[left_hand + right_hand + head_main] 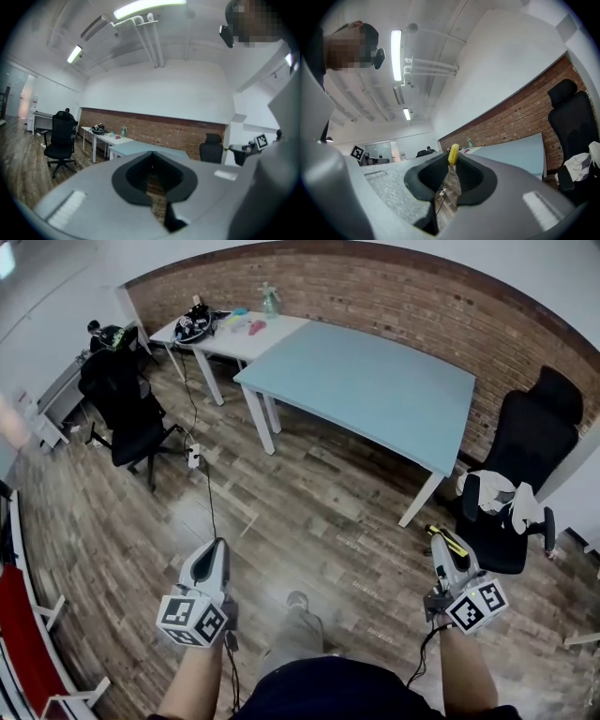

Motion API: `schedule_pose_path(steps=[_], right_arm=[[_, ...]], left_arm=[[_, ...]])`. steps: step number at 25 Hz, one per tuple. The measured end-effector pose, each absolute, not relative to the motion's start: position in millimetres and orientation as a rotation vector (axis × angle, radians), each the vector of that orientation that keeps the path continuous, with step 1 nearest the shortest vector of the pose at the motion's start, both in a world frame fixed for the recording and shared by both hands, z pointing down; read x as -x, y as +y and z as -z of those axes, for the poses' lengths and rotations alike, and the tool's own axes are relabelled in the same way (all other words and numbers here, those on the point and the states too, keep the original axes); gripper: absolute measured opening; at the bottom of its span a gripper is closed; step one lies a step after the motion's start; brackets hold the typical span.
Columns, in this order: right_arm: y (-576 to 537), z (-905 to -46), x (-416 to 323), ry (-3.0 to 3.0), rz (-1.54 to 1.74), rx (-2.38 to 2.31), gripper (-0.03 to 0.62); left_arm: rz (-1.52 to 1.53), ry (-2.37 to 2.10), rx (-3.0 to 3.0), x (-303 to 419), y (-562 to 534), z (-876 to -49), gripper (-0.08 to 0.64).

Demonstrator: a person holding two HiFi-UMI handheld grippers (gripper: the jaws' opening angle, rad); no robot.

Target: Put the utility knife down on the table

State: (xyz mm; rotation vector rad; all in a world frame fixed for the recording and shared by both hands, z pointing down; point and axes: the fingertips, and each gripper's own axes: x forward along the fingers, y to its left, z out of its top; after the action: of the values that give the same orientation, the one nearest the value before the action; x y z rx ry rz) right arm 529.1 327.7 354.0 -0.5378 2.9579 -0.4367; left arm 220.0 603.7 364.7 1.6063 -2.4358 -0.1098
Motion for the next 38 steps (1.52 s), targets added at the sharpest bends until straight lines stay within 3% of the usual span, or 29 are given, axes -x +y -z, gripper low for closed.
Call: schedule_pose_path(steps=[23,38], right_arm=[[232.6,-342.2,-336.6,2.975,0.406,0.714,0.051],[176.5,-344.1,-242.7,2.904,0.463,0.618,0.051]], left_arm=[[0.130,-2.302,-1.761,-5.2,477.8,-360.7,0.003],[0.122,-2.318,-1.773,80.0,407.2,-372.7,0.003]])
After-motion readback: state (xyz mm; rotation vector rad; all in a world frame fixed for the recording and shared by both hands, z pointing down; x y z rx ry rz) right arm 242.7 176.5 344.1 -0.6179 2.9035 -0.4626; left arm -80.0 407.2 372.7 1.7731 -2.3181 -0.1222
